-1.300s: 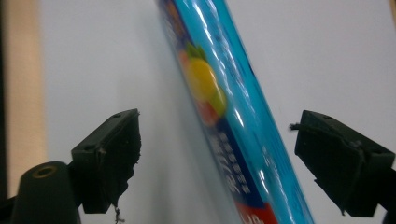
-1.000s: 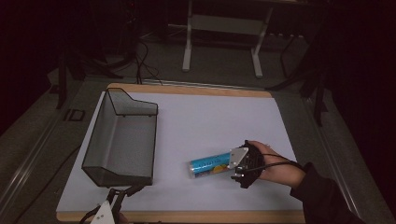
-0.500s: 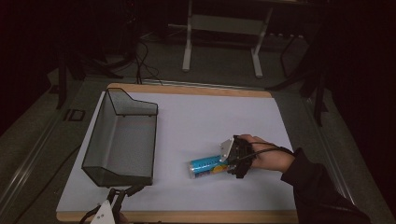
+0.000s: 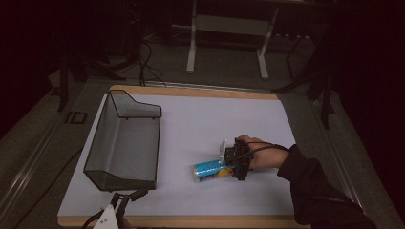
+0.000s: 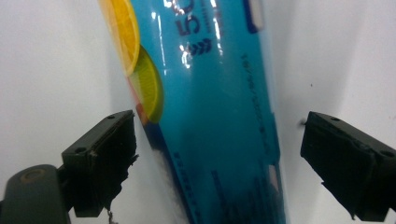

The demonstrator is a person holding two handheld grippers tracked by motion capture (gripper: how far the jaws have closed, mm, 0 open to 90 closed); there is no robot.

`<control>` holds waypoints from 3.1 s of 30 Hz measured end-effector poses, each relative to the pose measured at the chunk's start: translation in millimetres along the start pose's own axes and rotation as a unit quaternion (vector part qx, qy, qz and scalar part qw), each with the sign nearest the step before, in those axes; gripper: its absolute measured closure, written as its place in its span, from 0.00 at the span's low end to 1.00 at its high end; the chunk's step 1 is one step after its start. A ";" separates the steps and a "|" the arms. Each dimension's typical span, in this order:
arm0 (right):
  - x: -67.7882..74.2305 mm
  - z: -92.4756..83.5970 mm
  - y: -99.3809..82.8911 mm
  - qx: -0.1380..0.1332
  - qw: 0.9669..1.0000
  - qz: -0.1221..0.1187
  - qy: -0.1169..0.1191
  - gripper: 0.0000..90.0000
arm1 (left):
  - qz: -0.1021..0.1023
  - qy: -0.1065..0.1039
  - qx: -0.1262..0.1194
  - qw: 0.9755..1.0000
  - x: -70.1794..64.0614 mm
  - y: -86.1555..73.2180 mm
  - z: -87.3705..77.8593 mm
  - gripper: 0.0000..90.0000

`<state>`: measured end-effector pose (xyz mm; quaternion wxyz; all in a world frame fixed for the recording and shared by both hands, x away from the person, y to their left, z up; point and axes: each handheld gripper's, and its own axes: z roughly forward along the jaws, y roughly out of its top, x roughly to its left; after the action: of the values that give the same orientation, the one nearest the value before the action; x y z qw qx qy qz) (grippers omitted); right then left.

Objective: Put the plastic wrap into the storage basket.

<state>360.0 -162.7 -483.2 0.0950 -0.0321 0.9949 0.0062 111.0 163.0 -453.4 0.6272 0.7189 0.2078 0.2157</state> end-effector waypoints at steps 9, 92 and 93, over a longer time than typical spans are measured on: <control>3.9 17.2 4.6 0.015 0.999 -0.028 -0.006 0.11 | 0.000 -0.005 0.001 1.000 -0.2 0.1 0.0 0.03; -32.7 -150.8 39.1 -0.460 0.857 0.229 -0.040 0.35 | 0.015 -0.005 0.010 1.000 -4.3 0.1 2.0 0.03; -32.7 -152.2 44.0 -0.460 0.857 0.229 -0.039 0.35 | 0.016 -0.003 0.012 1.000 -4.2 0.0 2.2 0.03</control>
<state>360.4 -119.6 -327.3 0.1038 0.1571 0.8533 0.4862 108.9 158.9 -453.8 0.6162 0.7300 0.1969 0.2206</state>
